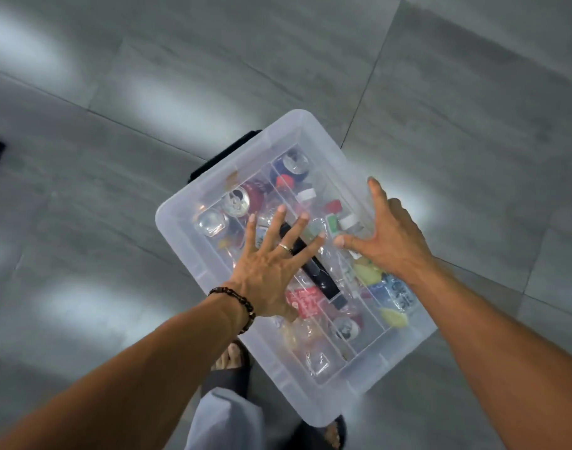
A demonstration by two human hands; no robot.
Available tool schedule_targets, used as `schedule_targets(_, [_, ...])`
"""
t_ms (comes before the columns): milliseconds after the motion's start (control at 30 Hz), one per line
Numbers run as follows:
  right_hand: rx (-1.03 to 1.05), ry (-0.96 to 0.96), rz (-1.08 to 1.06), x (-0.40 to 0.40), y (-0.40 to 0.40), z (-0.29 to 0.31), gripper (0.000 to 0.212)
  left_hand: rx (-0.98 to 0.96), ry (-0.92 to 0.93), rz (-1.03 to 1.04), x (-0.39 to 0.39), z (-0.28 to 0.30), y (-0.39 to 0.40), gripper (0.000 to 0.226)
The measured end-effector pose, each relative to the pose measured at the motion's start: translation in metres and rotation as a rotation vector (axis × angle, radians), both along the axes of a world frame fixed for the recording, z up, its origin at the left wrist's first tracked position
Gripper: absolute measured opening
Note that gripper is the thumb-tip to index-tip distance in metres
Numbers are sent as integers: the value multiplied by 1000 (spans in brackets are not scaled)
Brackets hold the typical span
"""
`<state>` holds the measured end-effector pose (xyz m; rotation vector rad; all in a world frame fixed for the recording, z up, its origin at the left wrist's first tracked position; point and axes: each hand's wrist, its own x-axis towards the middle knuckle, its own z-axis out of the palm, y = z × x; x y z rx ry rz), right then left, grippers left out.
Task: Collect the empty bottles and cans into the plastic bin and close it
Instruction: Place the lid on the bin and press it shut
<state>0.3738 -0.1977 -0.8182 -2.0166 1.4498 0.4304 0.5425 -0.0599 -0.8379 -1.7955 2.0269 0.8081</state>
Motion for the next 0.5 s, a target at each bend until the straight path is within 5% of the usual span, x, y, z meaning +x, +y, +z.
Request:
schedule_targets(167, [-73, 180, -73, -32, 55, 13, 120, 12, -12, 20, -1, 2, -1, 138])
schedule_targets(333, [117, 359, -41, -77, 131, 22, 142, -8, -68, 0, -5, 9, -1, 141])
schedule_targets(500, [155, 349, -82, -77, 138, 11, 146, -106, -109, -326, -27, 17, 0, 123])
